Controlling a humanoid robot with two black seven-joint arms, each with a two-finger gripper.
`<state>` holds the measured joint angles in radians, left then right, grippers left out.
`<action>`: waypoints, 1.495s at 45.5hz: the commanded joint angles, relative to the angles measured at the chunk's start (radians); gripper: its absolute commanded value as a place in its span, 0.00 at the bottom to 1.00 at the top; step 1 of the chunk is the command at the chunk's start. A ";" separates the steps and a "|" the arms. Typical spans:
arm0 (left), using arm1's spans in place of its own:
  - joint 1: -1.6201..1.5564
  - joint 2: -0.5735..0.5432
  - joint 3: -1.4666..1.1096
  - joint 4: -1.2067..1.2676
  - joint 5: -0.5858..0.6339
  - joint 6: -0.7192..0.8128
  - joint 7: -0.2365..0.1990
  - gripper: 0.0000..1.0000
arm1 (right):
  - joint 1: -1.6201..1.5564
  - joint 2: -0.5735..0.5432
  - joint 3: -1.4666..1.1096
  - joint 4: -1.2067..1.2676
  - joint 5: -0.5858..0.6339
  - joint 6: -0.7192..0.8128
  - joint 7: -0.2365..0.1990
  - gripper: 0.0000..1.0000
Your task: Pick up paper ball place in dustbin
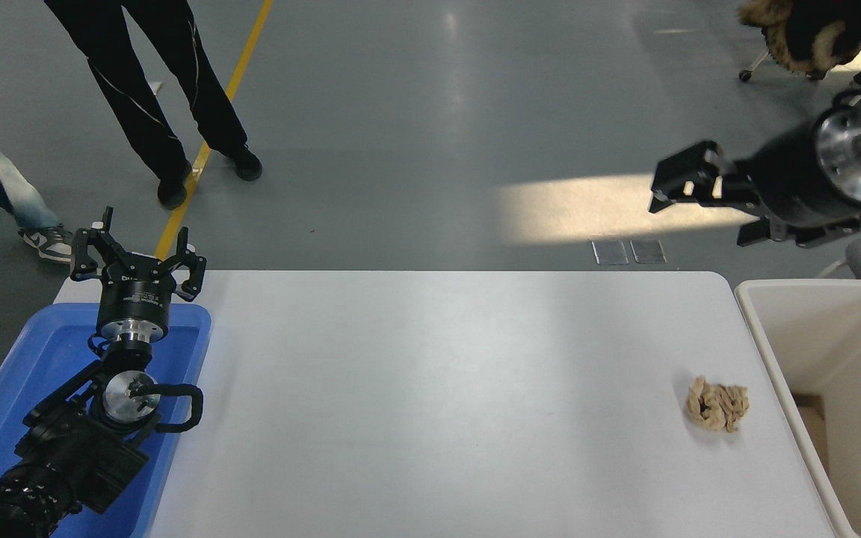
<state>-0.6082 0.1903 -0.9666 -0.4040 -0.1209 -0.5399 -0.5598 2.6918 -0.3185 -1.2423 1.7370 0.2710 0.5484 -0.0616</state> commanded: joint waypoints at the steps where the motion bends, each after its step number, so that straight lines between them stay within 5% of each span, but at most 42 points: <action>1: 0.001 0.000 -0.001 0.001 0.000 0.001 0.000 0.99 | 0.063 0.059 0.083 0.008 0.034 0.134 0.002 0.99; 18: 0.001 0.000 -0.001 0.001 0.000 0.001 -0.002 0.99 | -0.033 0.069 0.066 0.008 0.040 0.102 -0.007 0.99; 36: 0.001 0.000 -0.001 -0.001 0.000 0.000 0.000 0.99 | -0.417 0.055 -0.042 -0.005 0.027 -0.281 -0.014 0.99; 68: -0.001 0.000 -0.001 -0.001 0.001 0.000 0.000 0.99 | -1.273 0.035 0.086 -0.658 -0.164 -0.424 -0.012 0.99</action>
<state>-0.6088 0.1902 -0.9680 -0.4042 -0.1201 -0.5400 -0.5600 1.6676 -0.2824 -1.2183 1.2909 0.1735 0.1467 -0.0735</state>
